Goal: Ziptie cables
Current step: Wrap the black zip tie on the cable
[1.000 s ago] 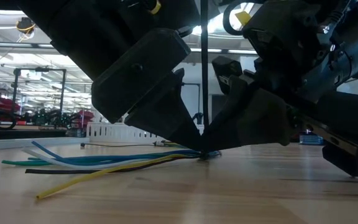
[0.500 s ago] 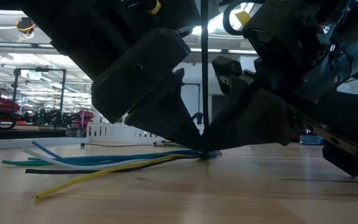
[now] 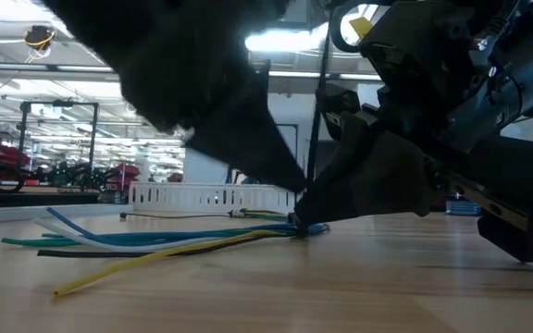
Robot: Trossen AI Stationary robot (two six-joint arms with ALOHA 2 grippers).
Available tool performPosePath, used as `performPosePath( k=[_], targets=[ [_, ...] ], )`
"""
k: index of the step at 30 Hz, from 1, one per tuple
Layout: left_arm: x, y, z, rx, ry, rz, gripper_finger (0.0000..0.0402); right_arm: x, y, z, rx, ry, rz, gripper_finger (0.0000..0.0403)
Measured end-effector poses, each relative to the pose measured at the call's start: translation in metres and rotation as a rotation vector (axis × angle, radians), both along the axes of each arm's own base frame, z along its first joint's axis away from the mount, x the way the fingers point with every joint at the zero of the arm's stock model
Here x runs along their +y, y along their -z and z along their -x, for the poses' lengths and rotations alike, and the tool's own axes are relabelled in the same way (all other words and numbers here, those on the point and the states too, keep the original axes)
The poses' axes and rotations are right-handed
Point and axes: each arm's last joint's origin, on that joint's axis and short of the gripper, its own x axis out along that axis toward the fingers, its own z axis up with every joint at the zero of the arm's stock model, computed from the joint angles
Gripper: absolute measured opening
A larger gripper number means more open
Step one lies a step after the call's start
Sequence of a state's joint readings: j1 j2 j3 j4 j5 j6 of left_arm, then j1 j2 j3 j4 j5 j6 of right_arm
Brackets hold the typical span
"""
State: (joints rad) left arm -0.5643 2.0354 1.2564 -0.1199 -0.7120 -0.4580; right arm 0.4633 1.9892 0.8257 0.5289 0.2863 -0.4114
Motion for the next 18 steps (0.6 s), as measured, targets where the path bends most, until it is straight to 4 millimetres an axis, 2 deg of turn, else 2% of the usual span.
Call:
performPosePath(
  k=[8,18],
  targets=[
    [-0.0023,-0.0029,0.0055,-0.009,-0.026,-0.068,0.01,0.0,0.0,0.0,0.0,-0.001,0.0,0.0],
    [-0.0014,-0.0027,0.008,0.009,-0.04,-0.039,0.01,0.0,0.0,0.0,0.0,-0.001,0.0,0.0]
  ],
)
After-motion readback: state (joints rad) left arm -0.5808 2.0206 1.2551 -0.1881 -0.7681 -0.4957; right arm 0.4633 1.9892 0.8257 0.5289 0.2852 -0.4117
